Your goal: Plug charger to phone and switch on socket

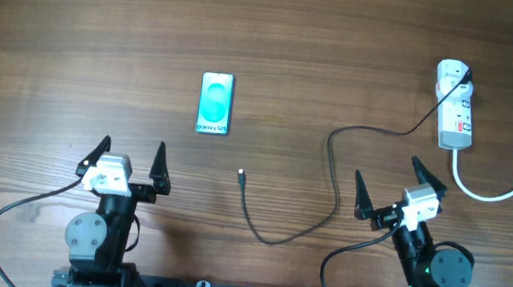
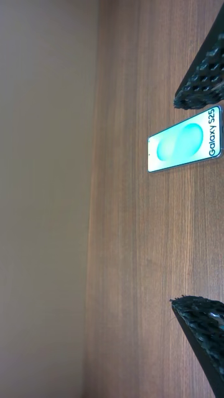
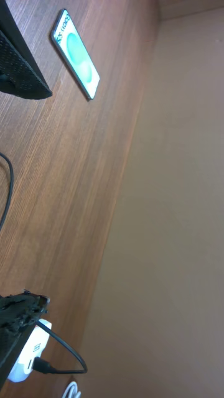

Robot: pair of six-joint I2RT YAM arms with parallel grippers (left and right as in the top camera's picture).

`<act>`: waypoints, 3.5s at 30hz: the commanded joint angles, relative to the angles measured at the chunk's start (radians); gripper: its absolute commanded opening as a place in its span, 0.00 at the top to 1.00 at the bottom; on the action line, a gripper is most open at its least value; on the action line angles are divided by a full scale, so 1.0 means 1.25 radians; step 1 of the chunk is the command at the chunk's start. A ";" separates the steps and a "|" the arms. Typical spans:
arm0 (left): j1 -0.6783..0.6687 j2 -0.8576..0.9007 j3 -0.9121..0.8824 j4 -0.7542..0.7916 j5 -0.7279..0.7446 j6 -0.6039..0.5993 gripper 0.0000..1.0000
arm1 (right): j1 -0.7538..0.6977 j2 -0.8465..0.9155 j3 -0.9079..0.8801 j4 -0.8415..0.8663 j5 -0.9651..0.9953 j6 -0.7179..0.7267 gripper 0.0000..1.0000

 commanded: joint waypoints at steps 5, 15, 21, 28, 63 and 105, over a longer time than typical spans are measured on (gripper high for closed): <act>-0.002 -0.004 -0.004 -0.005 -0.005 0.010 0.00 | 0.002 0.000 -0.002 0.002 -0.010 -0.004 0.00; -0.002 -0.004 -0.004 -0.005 -0.005 0.009 0.00 | 0.003 0.000 -0.002 0.002 -0.010 -0.004 0.00; -0.002 -0.004 -0.004 -0.005 -0.005 0.009 0.00 | 0.003 0.000 -0.002 0.002 -0.010 -0.004 0.00; -0.002 -0.004 -0.004 -0.005 -0.005 0.010 0.00 | 0.003 0.000 -0.002 0.002 -0.010 -0.004 0.00; -0.002 -0.004 -0.004 -0.002 -0.016 0.011 0.00 | 0.003 0.000 -0.002 0.002 -0.010 -0.004 0.00; -0.017 1.406 1.405 -0.869 0.197 -0.096 0.96 | 0.003 0.000 -0.002 0.002 -0.010 -0.004 0.00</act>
